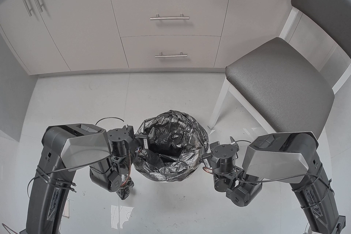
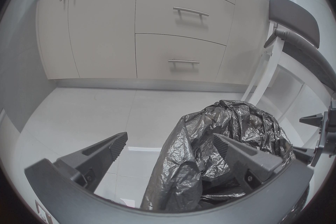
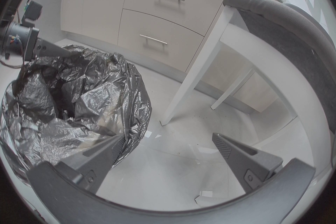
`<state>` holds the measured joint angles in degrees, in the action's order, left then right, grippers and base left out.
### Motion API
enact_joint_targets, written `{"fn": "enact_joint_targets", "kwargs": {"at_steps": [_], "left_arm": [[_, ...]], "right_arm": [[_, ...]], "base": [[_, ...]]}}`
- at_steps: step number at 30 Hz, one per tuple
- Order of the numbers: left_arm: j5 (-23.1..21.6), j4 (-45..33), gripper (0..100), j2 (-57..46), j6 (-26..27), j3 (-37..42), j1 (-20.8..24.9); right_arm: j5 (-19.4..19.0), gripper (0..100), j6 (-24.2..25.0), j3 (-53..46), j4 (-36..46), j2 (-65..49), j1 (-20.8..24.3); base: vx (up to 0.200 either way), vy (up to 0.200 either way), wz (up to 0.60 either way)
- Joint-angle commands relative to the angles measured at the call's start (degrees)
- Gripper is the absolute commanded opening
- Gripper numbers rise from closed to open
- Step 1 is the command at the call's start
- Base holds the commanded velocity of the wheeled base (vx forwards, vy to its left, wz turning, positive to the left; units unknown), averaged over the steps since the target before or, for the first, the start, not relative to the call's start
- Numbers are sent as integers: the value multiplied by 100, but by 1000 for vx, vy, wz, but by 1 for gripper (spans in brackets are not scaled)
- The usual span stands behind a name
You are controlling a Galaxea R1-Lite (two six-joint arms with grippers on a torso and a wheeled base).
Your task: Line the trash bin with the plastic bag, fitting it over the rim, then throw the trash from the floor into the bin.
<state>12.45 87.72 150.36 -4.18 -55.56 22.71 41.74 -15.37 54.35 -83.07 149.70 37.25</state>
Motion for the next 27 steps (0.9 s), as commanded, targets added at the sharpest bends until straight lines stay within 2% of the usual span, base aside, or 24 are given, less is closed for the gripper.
{"fn": "enact_joint_targets", "kwargs": {"at_steps": [1, 17, 22, 27], "left_arm": [[3, -1, 100, 11, -4, 2, -4], [3, 8, 100, 11, -4, 11, -12], [3, 8, 100, 11, -4, 11, -12], [3, 8, 100, 11, -4, 11, -12]], "right_arm": [[-8, 100, -1, -12, -8, 191, 1], [-43, 100, 8, -21, -25, 332, 1], [-43, 100, -247, -653, -641, -64, 71], [-26, 100, -326, -1743, -693, -512, 300]], "base": [[0, 0, 0], [0, 0, 0], [0, 0, 0], [0, 0, 0]]}}
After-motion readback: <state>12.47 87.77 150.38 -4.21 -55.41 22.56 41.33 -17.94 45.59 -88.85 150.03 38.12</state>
